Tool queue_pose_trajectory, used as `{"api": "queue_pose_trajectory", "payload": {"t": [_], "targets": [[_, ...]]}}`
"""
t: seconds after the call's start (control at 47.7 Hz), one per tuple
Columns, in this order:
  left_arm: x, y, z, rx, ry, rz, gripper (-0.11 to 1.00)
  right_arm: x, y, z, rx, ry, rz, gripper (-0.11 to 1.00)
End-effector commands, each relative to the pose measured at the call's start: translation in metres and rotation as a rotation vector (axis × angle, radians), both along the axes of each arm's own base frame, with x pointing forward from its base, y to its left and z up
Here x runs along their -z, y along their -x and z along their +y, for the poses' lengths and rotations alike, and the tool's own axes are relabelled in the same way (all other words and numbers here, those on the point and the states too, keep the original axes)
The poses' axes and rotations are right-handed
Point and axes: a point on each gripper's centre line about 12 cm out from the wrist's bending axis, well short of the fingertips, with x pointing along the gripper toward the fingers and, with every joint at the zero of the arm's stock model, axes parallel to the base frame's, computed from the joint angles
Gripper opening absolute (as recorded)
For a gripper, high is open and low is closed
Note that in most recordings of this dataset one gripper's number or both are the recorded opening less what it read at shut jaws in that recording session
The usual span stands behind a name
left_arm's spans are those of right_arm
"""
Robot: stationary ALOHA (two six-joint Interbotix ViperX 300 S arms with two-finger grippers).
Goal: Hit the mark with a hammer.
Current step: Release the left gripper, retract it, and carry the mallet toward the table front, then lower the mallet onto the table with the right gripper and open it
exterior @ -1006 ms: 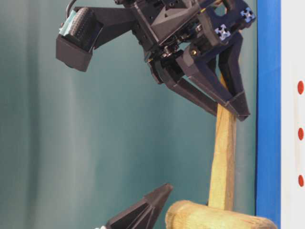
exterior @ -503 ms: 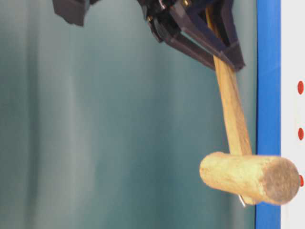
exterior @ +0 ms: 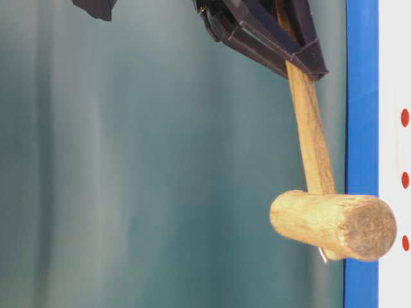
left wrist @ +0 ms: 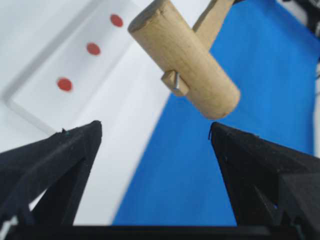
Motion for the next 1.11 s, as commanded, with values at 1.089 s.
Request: {"api": "queue_pose_trajectory", "payload": {"t": [1.089], "targets": [[-0.006,-0.001,0.002,0.25,-0.692,0.007,0.86,-0.006,-0.058,0.1,-0.055,-0.227,-0.052,0.09]]}}
